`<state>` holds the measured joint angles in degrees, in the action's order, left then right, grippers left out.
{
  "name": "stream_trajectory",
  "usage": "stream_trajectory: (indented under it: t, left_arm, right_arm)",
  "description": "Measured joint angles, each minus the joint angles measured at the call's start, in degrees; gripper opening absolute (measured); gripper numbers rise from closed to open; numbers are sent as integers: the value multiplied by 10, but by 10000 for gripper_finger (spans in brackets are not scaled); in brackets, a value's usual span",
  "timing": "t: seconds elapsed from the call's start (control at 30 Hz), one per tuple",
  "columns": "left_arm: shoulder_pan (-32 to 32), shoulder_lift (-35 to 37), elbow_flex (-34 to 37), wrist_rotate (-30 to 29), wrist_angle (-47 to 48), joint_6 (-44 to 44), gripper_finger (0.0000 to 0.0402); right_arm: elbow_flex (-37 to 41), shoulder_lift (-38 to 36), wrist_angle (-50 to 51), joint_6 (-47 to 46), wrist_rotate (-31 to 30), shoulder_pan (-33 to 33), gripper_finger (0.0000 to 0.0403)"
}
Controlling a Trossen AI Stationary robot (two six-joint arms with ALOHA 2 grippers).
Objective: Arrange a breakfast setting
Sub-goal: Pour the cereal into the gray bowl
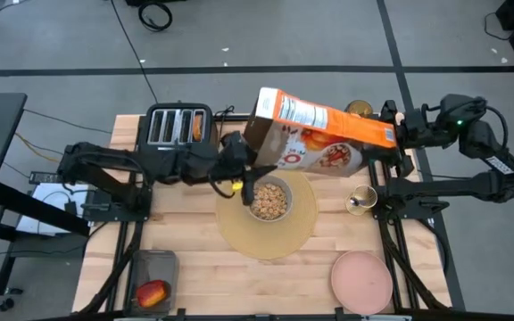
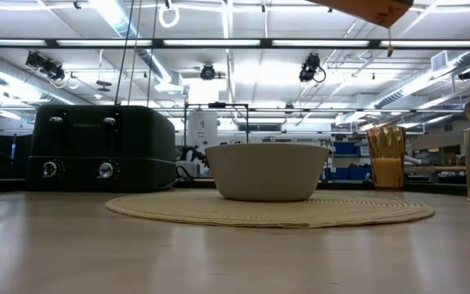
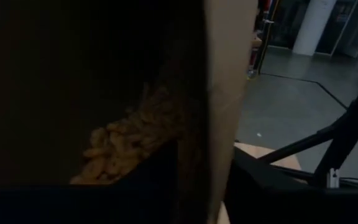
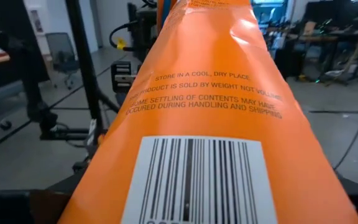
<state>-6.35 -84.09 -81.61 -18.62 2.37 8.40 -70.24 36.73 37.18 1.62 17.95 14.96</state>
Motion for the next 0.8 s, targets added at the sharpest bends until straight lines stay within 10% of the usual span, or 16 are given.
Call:
stream_trajectory:
  t: [0.2,0.8]
  left_arm:
    - [31,0,-63,51,77,0,12]
    - [95,1,-199,69,323,-31,3]
  right_arm:
    - [-1,14,-21,-1,-20,0,293]
    - [0,51,1,1,-111,0,396]
